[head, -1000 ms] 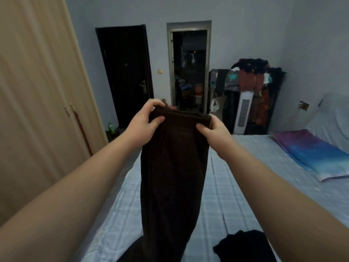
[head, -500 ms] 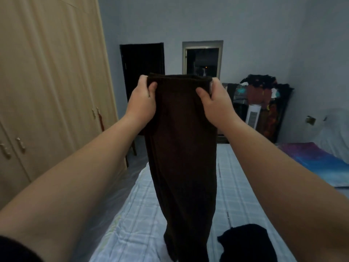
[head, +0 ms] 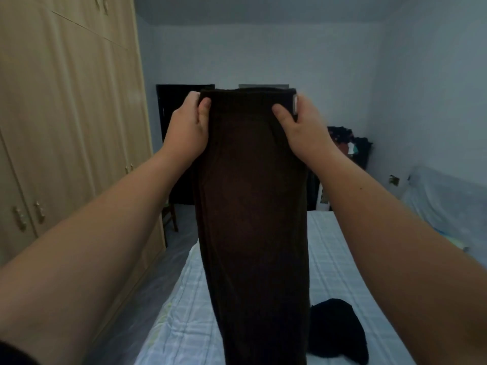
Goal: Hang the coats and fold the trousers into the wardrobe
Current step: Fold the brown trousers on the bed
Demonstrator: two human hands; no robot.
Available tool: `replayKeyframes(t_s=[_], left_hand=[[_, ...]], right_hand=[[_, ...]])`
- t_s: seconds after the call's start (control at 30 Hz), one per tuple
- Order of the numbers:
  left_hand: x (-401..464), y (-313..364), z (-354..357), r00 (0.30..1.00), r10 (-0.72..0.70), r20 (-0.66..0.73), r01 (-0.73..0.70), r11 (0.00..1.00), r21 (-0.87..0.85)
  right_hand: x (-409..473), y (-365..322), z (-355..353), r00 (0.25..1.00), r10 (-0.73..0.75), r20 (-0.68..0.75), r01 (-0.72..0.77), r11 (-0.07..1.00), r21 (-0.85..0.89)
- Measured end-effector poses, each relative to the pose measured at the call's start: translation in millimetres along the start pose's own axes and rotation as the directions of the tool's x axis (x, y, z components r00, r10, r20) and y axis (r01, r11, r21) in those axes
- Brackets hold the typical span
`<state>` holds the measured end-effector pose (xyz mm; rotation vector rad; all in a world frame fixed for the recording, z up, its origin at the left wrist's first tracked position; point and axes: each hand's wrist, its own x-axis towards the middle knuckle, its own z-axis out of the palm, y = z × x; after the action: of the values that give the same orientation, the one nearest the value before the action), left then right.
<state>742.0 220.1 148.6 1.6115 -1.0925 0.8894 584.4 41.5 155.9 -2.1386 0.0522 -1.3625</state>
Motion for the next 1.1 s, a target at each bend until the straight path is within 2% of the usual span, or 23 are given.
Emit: replayKeyframes(t_s=[0.17, 0.33, 0.43, 0.57, 0.63, 0.73, 0.87, 0.9, 1.0, 1.03, 1.1], left_hand=[[-1.7, -14.2, -5.3, 0.999, 0.001, 0.045, -0.006, 0.994, 0.112], [-1.2, -49.7, 19.3, 0.988, -0.073, 0.137, 0.026, 0.947, 0.319], [-7.1, -83.1, 50.0, 0.97, -0.156, 0.188, 0.099, 0.955, 0.28], [-11.5, -145.2, 107.3, 0.898, -0.341, 0.28, 0.3, 0.937, 0.178], [-18.9, -178.3, 138.0, 0.837, -0.43, 0.34, 0.399, 0.903, 0.159], [-41.7, -252.5, 211.1, 0.687, -0.608, 0.399, 0.629, 0.772, 0.093], [-86.9, -339.2, 304.6, 0.588, -0.706, 0.395, 0.727, 0.675, 0.123], [-98.1, -360.3, 328.2, 0.551, -0.738, 0.389, 0.761, 0.636, 0.128], [-136.6, -418.5, 396.8, 0.387, -0.844, 0.371, 0.899, 0.435, 0.053], [-148.2, -433.1, 416.5, 0.358, -0.86, 0.365, 0.921, 0.39, 0.017], [-170.6, -459.4, 450.6, 0.342, -0.872, 0.351, 0.937, 0.343, -0.06]], right_hand=[[-3.7, 1.0, 7.3, 0.995, 0.053, 0.083, -0.049, 0.997, -0.053], [-2.2, 39.7, 27.5, 0.935, 0.242, 0.26, -0.267, 0.962, 0.062], [4.2, 82.6, 47.4, 0.886, 0.315, 0.339, -0.36, 0.93, 0.077], [12.3, 168.2, 93.3, 0.882, 0.352, 0.313, -0.381, 0.924, 0.036], [9.5, 212.9, 117.1, 0.878, 0.363, 0.313, -0.38, 0.925, -0.009], [7.6, 311.0, 167.3, 0.861, 0.382, 0.337, -0.393, 0.919, -0.039], [-9.9, 436.1, 233.5, 0.809, 0.472, 0.352, -0.436, 0.882, -0.18], [-14.8, 465.6, 250.0, 0.78, 0.507, 0.366, -0.475, 0.861, -0.18], [-34.5, 549.7, 298.3, 0.701, 0.61, 0.37, -0.623, 0.776, -0.1], [-41.5, 574.6, 312.8, 0.686, 0.632, 0.361, -0.659, 0.75, -0.061], [-56.1, 619.3, 338.4, 0.651, 0.682, 0.332, -0.721, 0.692, -0.009]])
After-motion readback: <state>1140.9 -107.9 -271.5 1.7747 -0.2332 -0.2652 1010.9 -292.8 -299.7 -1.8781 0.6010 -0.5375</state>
